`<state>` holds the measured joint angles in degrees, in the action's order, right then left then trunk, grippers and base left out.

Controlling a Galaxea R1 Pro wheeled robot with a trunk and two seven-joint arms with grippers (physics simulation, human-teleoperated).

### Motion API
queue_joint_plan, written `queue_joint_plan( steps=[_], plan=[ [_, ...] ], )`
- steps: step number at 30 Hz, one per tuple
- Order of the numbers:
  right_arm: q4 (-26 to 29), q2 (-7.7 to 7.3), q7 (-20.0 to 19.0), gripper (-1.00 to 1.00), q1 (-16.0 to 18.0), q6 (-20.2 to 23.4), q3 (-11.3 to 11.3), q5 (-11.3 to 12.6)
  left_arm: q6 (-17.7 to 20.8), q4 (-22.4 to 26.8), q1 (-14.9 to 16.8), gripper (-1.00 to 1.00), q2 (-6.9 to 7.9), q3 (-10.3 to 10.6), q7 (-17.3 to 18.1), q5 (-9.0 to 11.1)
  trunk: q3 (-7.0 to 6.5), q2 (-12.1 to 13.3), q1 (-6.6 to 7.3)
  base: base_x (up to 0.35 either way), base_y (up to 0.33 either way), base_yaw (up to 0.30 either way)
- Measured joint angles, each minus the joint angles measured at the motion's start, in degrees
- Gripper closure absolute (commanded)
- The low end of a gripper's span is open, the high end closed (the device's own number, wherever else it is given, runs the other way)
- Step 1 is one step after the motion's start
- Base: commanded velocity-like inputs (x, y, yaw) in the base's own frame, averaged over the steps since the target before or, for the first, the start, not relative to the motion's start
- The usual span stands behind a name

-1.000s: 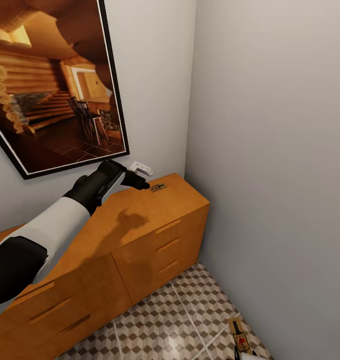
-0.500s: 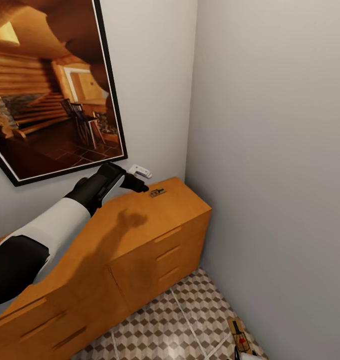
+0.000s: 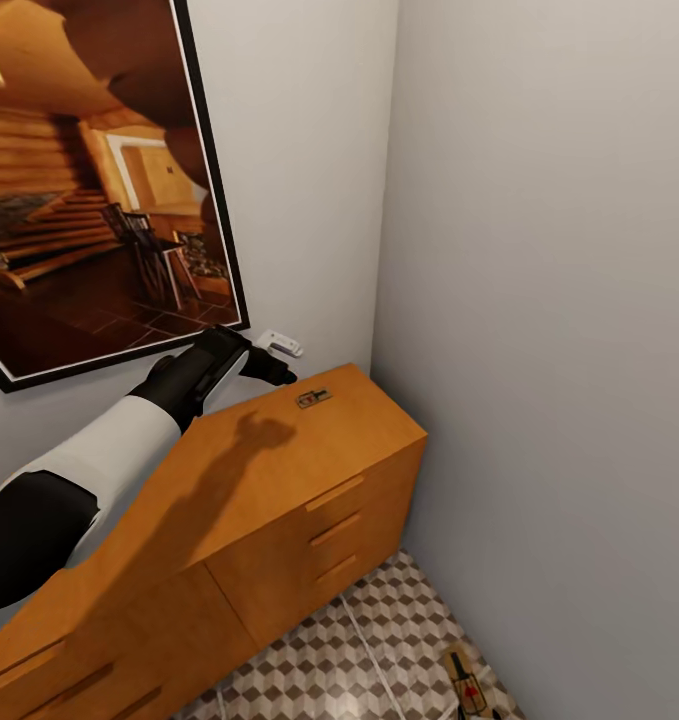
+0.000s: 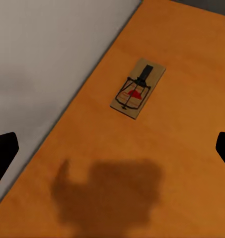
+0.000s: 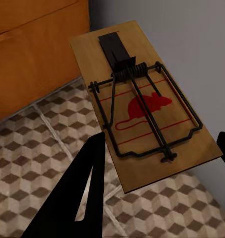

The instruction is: Take the four mousetraps from the cabinet in the bathroom and place them on the bathroom floor. Make sure all four end up on the same floor surface, and ensure that at least two of them are either under or directly next to the same bathroom sink.

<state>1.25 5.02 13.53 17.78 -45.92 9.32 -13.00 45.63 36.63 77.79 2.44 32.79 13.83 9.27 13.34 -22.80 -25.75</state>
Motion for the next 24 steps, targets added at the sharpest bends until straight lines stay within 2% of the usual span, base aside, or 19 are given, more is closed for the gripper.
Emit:
queue_joint_plan(
  steps=[3,8,20,24],
  plan=[
    [-0.28,0.04,-2.03,1.0,-0.5,0.06,0.0,-0.49,0.0,-0.04,0.0,-1.0,0.02,0.0,0.01,0.0,0.0,0.0,0.0,0.004,0.0,0.0],
    [-0.37,-0.04,-7.57,1.0,-2.05,0.06,0.28,-0.72,0.0,-0.01,-0.19,-1.0,0.02,0.0,0.01,0.0,0.0,0.0,0.0,0.001,0.0,0.0],
    [-0.43,-0.33,-8.35,1.0,-2.65,0.18,0.51,-0.6,0.0,-0.01,-0.33,-1.0,-0.06,0.07,0.02,0.0,0.0,0.0,0.0,0.0,0.0,0.0],
    [-0.51,-0.31,-8.28,1.0,-7.25,0.75,0.5,-0.48,0.01,-0.31,-0.35,-1.0,-0.06,0.08,0.02,-0.01,0.01,0.0,0.0,0.0,0.0,0.0]
  ],
)
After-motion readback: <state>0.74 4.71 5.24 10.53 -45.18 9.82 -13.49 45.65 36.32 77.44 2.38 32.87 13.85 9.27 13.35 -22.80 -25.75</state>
